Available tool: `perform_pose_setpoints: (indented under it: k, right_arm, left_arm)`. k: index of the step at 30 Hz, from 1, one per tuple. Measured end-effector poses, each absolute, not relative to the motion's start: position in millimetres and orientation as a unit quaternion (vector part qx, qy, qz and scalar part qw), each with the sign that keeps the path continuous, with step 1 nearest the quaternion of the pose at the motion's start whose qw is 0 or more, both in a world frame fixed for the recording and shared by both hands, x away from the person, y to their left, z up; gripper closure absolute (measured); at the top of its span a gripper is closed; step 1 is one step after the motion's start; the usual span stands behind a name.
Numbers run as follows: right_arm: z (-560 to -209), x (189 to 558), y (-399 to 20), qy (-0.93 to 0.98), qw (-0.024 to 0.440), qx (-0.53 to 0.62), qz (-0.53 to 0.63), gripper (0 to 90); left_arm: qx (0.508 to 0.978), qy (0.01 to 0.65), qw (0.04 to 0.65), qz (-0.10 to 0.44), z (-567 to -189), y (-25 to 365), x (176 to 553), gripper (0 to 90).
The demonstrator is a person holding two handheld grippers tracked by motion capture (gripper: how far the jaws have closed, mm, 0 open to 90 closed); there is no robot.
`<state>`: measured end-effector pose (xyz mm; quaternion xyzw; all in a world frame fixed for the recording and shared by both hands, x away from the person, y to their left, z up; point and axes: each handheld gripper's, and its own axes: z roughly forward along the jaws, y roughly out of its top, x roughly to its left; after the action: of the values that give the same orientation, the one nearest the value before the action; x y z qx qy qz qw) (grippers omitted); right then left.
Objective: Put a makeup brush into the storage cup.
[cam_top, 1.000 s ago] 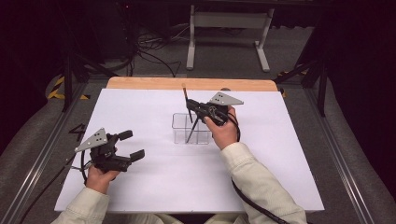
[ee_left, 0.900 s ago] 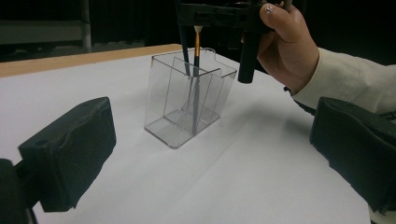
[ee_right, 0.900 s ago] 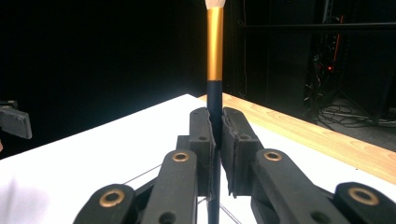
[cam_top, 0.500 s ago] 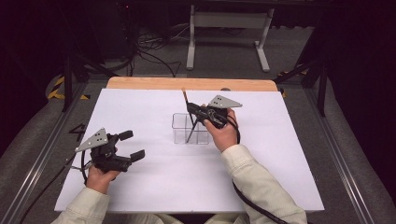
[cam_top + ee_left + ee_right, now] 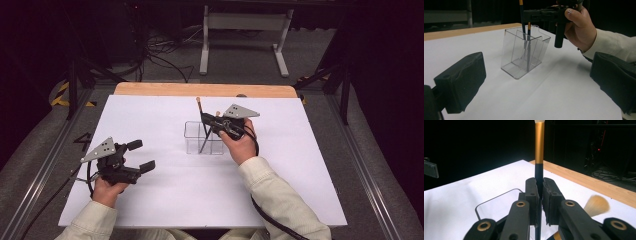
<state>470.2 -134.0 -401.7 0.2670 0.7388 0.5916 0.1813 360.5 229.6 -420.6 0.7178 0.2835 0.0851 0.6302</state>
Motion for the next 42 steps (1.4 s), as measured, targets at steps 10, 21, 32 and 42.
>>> perform_pose_setpoints:
  k: [10,21,32,42]
  right_arm:
    - [-392.7,459.0,-135.2,0.734,0.188,0.231,0.611,38.9]
    - [-366.1,440.6,-156.8,0.732,0.186,0.216,0.619,28.0]
    - [-349.8,418.4,-196.1,0.734,0.197,0.220,0.611,21.6]
    - [-338.4,403.8,-233.7,0.734,0.222,0.239,0.596,18.5]
  left_arm:
    - [0.719,0.281,0.630,0.087,-420.4,229.9,360.8,1.2]
    - [0.717,0.282,0.632,0.088,-418.9,231.0,359.8,1.2]
    - [0.716,0.283,0.632,0.093,-416.9,231.9,356.5,1.2]
    - [0.718,0.282,0.630,0.092,-417.6,230.6,357.8,1.2]
